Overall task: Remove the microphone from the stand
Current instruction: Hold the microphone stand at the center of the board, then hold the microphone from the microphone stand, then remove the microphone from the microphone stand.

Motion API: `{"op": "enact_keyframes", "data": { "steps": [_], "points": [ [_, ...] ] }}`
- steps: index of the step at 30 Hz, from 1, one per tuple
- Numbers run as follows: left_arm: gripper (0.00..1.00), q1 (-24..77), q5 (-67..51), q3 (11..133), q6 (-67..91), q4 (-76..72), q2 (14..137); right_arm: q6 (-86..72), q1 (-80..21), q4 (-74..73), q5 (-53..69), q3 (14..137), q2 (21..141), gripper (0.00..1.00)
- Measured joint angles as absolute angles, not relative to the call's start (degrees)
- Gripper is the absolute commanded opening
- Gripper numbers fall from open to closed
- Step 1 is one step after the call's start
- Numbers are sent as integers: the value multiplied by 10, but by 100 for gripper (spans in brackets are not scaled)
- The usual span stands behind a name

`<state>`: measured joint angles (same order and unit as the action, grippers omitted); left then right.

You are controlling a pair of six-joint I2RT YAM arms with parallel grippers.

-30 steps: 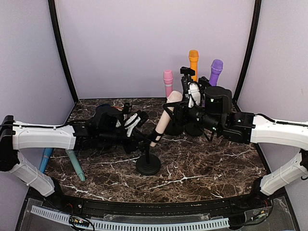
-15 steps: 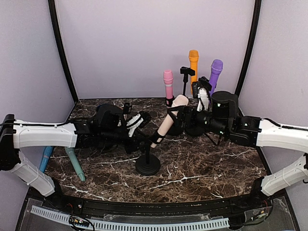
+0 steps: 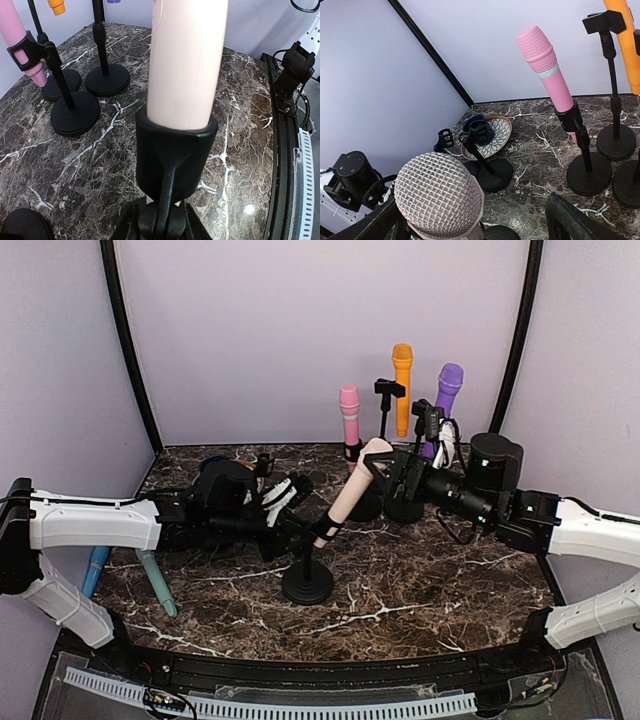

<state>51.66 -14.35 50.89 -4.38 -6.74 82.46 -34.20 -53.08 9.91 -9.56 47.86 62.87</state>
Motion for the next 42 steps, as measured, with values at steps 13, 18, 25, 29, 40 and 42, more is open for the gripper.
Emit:
{"op": "enact_keyframes", "data": {
  "steps": [13,18,25,29,40,42],
  "points": [
    [0,517,-143,509,-52,-73,828,-351,-547,108,-104,525,712,72],
    [0,517,-143,509,-56,-77,830,-341,-559,119,-112,538,735,44],
    [0,517,-143,510,-59,-79,832,-318,-562,130,-111,539,737,27],
    [0,517,-143,512,-62,-79,834,-300,-553,142,-81,529,730,26],
    [0,521,-138,515,-73,-89,841,-276,-514,162,13,507,717,27],
    [0,521,-137,516,-74,-91,844,-287,-514,159,-5,507,716,27]
  ]
}}
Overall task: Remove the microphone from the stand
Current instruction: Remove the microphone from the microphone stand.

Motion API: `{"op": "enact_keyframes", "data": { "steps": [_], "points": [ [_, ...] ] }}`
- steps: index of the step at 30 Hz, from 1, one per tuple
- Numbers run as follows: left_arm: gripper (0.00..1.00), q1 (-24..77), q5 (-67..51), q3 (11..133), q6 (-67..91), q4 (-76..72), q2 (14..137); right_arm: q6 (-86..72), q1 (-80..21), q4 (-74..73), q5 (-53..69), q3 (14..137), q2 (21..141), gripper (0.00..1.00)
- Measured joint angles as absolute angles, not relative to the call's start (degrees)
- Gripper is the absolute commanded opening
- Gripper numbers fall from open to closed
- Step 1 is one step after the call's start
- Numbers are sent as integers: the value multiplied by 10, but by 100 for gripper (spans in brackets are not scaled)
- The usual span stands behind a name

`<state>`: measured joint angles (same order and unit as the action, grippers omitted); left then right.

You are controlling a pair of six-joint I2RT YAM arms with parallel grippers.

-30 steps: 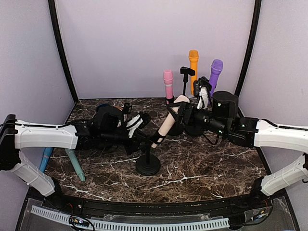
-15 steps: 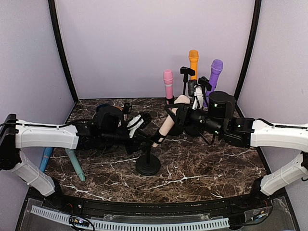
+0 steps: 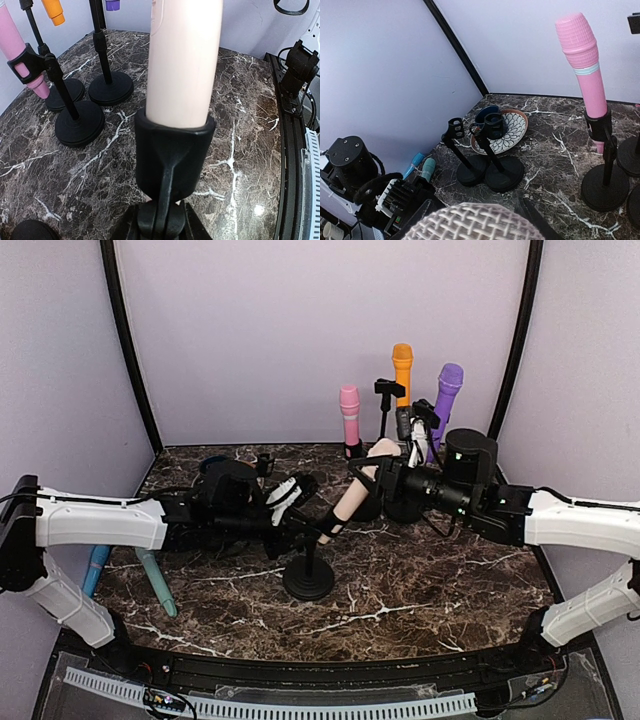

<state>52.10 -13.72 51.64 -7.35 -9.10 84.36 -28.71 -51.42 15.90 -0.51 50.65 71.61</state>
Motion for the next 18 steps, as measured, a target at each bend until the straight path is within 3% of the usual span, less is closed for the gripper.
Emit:
{"op": "enact_keyframes", "data": {
  "steps": [18],
  "points": [
    [0,538,-112,528,-73,-100,857,-358,-518,63,-74,546,713,26]
  ]
}}
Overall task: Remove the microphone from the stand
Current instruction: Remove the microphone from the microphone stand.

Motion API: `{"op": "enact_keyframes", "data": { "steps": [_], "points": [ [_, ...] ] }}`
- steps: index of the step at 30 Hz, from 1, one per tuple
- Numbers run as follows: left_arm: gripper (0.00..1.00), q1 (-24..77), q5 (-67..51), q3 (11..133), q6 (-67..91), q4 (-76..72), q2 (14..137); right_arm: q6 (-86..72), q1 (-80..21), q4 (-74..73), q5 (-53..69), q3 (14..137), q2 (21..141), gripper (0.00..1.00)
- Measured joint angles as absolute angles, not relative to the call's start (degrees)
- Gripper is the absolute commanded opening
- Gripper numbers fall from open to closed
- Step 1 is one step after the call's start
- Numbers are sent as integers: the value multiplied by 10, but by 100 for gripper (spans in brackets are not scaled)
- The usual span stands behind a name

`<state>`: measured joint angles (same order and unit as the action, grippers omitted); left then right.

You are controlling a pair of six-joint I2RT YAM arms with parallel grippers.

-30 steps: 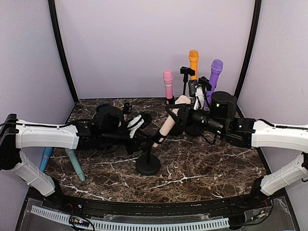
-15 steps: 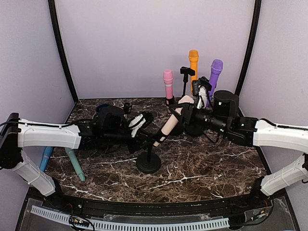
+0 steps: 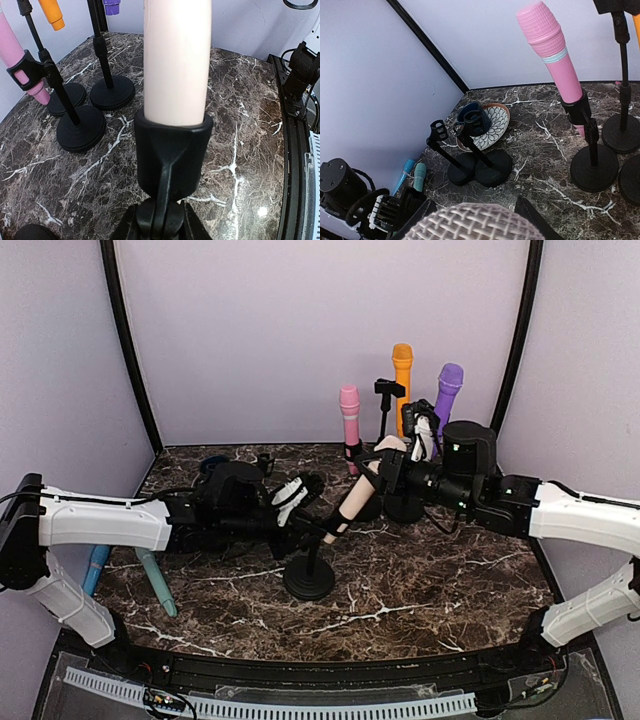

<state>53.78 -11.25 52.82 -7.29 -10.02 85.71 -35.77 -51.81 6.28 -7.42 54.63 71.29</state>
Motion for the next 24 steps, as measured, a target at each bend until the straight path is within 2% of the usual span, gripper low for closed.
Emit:
{"op": "enact_keyframes", "data": {
  "steps": [14,24],
  "points": [
    [0,546,-104,528,-75,-102,857,-246,-481,69,80,546,702,27],
    [0,546,-104,528,-76,-102,857,-263,-476,67,72,546,702,27]
  ]
}}
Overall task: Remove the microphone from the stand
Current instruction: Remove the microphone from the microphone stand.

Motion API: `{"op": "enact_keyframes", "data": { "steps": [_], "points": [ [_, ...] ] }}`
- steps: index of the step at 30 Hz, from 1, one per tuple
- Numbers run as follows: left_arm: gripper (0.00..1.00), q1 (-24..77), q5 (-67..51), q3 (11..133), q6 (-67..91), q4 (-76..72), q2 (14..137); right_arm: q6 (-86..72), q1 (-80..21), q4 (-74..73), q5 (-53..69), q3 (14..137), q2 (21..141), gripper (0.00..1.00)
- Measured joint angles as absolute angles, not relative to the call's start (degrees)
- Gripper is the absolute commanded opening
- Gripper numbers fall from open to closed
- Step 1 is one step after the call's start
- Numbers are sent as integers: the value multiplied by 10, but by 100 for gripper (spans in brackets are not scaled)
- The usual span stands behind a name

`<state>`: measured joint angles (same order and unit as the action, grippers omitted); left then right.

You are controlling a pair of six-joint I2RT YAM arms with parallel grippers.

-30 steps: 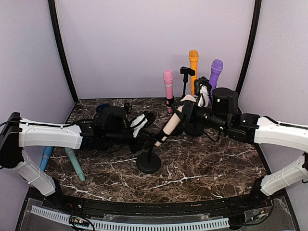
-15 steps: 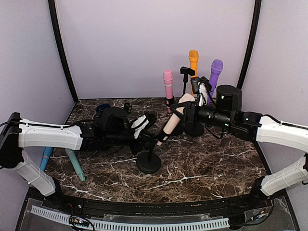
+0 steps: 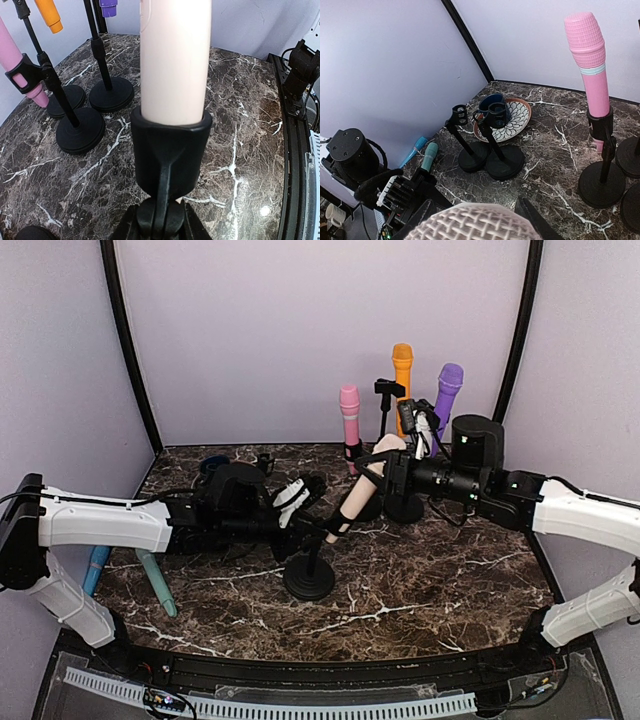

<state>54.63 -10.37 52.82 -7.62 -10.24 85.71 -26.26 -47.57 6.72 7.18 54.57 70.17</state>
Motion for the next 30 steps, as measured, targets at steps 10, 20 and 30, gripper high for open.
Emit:
{"op": "enact_keyframes", "data": {
  "steps": [10,20,30],
  "points": [
    [0,547,-100,528,-75,-110,863,-342,-486,-20,-15,579,701,27],
    [0,547,-100,528,-75,-112,865,-342,-486,-28,-13,583,700,27],
    [0,552,-100,528,-77,-113,865,-283,-464,5,78,550,672,27]
  ]
}}
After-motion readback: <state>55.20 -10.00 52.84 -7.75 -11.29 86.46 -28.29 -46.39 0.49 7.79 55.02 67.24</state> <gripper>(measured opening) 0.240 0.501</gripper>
